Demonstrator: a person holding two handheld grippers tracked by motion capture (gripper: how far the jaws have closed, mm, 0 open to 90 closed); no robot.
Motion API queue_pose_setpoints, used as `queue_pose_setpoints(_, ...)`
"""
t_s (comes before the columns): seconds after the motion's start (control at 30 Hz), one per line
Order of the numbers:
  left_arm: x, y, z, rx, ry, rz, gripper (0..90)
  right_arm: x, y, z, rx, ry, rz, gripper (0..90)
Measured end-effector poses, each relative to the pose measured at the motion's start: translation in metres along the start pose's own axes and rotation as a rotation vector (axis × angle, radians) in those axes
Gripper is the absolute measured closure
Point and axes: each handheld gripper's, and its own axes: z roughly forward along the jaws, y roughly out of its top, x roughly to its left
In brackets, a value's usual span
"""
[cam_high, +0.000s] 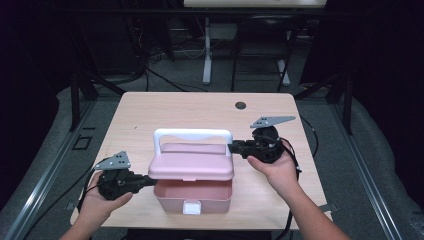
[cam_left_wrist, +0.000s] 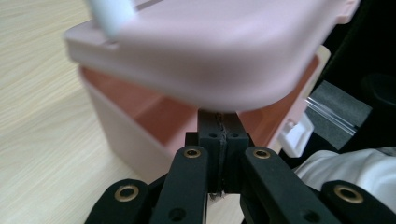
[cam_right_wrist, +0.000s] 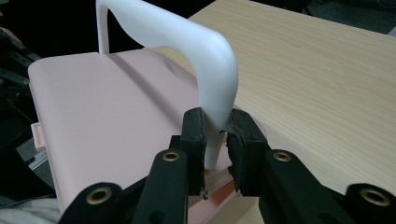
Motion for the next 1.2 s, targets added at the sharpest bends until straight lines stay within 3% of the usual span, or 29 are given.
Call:
queue_pose_setpoints(0.4,-0.003,0.006,0.008,-0.001,-0.018,-0.008,90.0,-0.003,-0.005,0.000,-0.008,0.018,0.017,76.3)
queue_pose_setpoints(0.5,-0.003,0.006,0.007,-0.003,-0.014,-0.008,90.0,0.000,-0.008,-0.002,-0.018,0.001,0.006,76.0)
queue_pose_setpoints(0.97,-0.004,0.017,0.002,-0.012,0.000,0.008,90.0,0.011,-0.033,-0.028,-0.077,-0.033,-0.024,73.4)
queue_pose_setpoints(1.2,0.000,0.027,-0.001,-0.031,0.005,0.006,90.0,0.012,-0.054,-0.027,-0.065,-0.046,-0.002,85.2)
